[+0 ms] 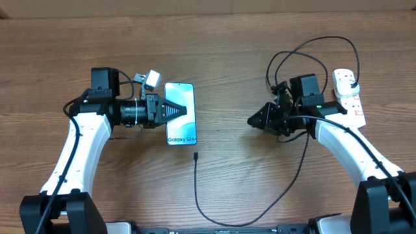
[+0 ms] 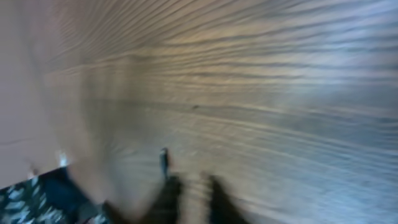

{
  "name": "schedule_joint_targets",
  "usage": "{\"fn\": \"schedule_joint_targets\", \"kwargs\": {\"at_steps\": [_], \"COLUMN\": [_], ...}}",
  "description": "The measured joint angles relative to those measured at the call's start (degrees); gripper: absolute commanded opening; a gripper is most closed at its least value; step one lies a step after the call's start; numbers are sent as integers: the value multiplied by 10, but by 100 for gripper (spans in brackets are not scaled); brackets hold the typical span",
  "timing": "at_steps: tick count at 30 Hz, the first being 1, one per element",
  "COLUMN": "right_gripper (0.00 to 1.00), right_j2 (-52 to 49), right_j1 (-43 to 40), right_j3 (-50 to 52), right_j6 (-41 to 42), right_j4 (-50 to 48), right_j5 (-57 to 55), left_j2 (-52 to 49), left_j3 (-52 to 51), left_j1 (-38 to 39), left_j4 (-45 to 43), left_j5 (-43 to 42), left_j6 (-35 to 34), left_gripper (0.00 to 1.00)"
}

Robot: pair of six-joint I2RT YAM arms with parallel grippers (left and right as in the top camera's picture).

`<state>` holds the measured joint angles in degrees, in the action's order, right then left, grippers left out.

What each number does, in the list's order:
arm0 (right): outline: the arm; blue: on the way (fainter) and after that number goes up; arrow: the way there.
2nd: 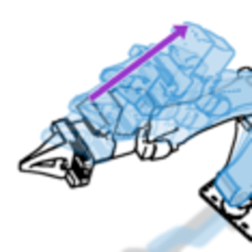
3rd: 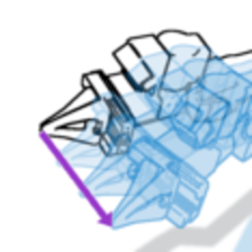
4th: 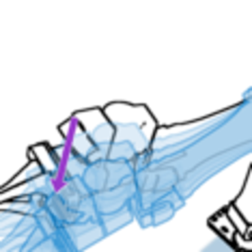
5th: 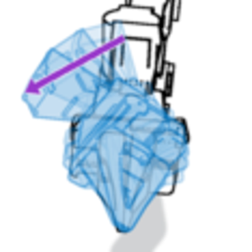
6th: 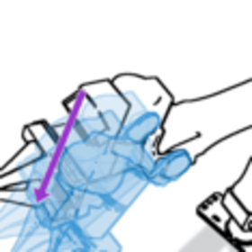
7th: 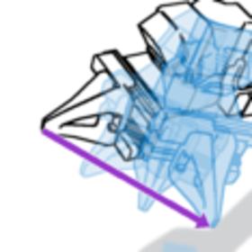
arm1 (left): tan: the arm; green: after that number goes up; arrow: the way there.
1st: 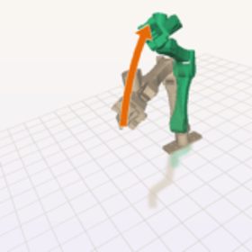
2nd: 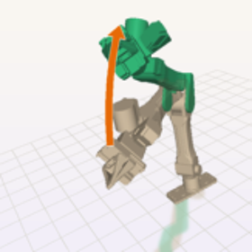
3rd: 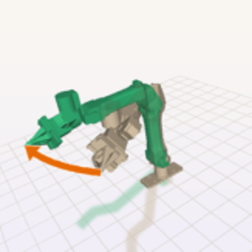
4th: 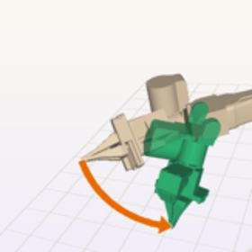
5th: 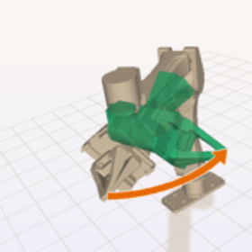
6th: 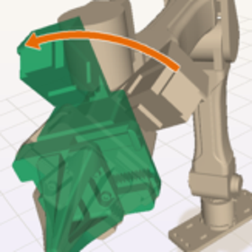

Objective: Plug charger to phone and switch on socket

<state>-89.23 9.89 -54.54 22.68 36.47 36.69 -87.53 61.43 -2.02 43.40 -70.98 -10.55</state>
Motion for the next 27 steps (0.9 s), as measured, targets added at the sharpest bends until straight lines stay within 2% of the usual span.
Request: {"fn": "schedule_joint_targets", "kwargs": {"at_steps": [7,14,17,22,27], "right_gripper": [4,4,4,4,4], "right_j2": [25,147,170,175,175], "right_j1": [0,5,17,63,144], "right_j3": [0,0,0,0,0], "right_j6": [-1,-2,-1,10,45], "right_j4": [14,45,56,56,40], "right_j5": [29,-5,-31,-80,-141], "left_j2": [0,0,0,0,0], "left_j3": [0,0,0,0,0], "left_j1": [0,0,0,0,0], "left_j4": [0,-1,-2,-2,-2], "left_j5": [0,0,0,0,0], "left_j6": [0,0,0,0,0], "left_gripper": [5,4,4,4,4]}}
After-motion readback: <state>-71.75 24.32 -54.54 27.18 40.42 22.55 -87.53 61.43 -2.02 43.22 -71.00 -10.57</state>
